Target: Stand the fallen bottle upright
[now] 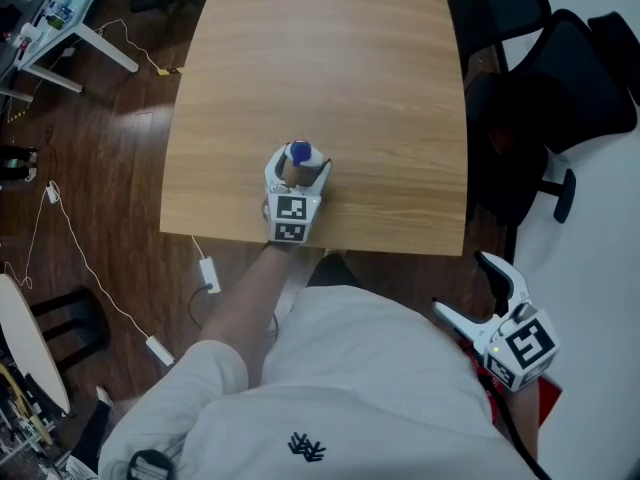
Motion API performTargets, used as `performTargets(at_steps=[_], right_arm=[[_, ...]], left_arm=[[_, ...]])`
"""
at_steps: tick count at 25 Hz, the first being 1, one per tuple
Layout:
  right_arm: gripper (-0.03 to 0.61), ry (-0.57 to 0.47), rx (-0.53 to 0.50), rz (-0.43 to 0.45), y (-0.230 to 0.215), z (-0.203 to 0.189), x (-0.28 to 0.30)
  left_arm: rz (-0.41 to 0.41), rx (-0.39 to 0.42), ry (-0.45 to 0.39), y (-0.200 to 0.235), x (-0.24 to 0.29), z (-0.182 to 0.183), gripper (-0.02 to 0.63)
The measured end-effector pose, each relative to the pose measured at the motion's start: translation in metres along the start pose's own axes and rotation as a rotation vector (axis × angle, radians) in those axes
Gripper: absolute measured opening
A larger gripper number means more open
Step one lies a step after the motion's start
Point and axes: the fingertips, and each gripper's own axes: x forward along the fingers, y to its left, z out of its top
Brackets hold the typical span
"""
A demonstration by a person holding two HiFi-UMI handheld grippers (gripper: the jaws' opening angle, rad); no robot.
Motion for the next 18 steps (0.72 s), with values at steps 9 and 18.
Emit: performTargets(at_steps=[9, 18], right_arm=[[0.41, -0.044, -0.052, -0.037, 0.036, -0.023, -0.034], [0.411, -0.185, -0.048, -0.001, 0.122, -0.101, -0.053]], left_arm=[[0.001, 0.073, 0.056, 0.0, -0.017, -0.023, 0.414], [-0.077, 0.166, 0.046, -0.047, -0.206, -0.001, 0.408]])
